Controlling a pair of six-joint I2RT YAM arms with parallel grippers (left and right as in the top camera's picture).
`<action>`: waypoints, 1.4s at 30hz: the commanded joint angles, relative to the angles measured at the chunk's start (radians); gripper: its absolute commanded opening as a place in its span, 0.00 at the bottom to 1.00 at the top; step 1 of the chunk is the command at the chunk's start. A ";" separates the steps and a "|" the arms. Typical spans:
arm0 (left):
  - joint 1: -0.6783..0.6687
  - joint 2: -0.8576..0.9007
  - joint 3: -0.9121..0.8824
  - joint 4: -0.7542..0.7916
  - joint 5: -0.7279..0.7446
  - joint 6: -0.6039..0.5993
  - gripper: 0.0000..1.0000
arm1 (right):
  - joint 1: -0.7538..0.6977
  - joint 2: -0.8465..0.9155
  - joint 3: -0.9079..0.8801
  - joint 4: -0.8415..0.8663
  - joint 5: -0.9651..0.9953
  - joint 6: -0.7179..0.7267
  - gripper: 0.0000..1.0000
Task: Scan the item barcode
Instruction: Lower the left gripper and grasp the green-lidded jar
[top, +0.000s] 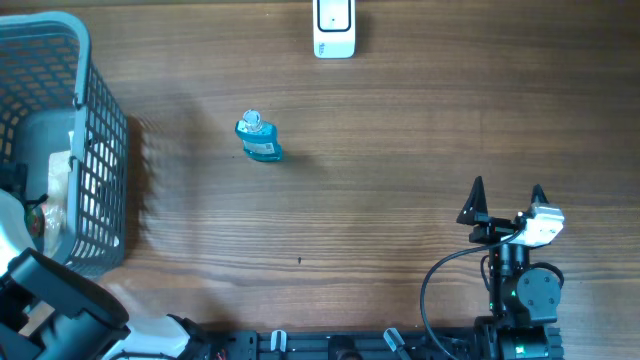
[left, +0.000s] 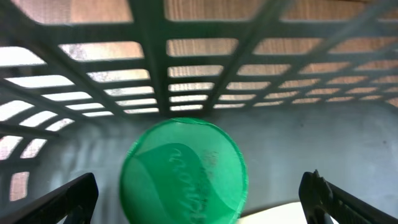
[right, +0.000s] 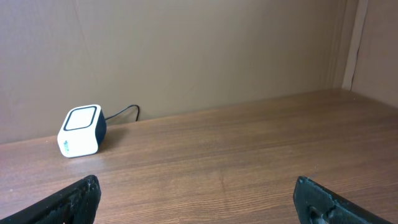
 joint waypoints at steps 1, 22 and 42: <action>-0.026 0.040 -0.010 0.003 0.010 -0.006 1.00 | -0.003 -0.004 -0.001 0.005 -0.016 -0.018 1.00; -0.042 0.098 -0.010 0.008 -0.141 -0.010 1.00 | -0.003 -0.004 -0.001 0.005 -0.016 -0.018 1.00; -0.042 0.145 -0.010 0.022 -0.159 -0.010 0.82 | -0.003 -0.004 -0.001 0.005 -0.016 -0.017 1.00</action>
